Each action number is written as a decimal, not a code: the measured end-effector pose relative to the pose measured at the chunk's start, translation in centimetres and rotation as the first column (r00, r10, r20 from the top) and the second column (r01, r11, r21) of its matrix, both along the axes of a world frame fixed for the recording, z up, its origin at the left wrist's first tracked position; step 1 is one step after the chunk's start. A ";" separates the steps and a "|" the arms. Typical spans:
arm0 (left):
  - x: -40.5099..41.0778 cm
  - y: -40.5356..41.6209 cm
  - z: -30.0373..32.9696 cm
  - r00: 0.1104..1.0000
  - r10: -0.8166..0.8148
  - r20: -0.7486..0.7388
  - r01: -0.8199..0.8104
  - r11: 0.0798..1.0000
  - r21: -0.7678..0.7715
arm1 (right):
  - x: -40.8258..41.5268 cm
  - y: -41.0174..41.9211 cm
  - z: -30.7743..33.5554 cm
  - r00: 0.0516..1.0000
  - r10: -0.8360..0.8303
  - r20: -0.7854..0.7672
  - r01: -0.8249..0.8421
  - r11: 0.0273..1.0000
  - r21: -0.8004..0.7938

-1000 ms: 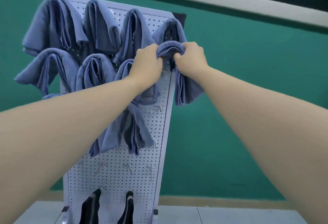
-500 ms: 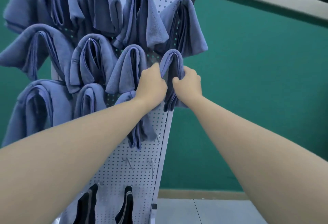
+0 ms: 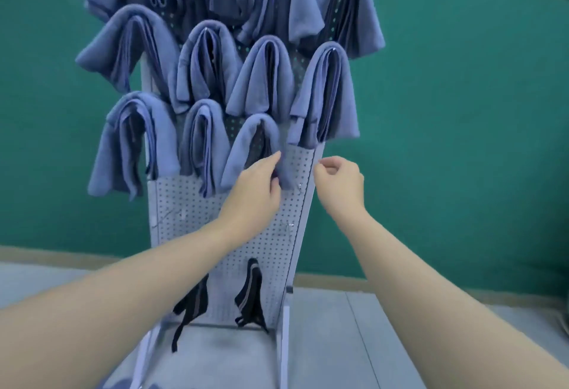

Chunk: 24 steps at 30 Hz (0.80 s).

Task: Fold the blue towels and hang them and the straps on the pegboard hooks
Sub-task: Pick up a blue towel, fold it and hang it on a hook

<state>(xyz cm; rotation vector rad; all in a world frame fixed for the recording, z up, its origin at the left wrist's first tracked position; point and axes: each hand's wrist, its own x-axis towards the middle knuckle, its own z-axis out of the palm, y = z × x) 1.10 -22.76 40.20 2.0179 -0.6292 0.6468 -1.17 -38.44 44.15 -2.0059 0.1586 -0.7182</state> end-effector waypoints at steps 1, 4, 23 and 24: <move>-1.3 1.4 -2.5 1.000 0.002 -0.001 -0.002 1.000 0.012 | -1.1 0.8 -1.7 1.000 0.016 0.016 -0.017 0.999 0.051; -4.9 5.6 -10.9 0.994 0.079 -0.079 -0.084 0.994 -0.067 | -3.4 3.3 -7.7 0.998 0.048 0.034 -0.055 0.971 0.234; -11.5 25.3 -41.9 0.515 0.383 -0.767 0.019 0.890 0.457 | -8.5 11.2 -42.6 0.566 0.306 -0.766 -0.258 0.948 0.188; -11.0 24.7 -42.5 0.501 0.364 -0.785 0.037 0.897 0.440 | -8.1 11.3 -43.0 0.552 0.314 -0.773 -0.266 0.944 0.193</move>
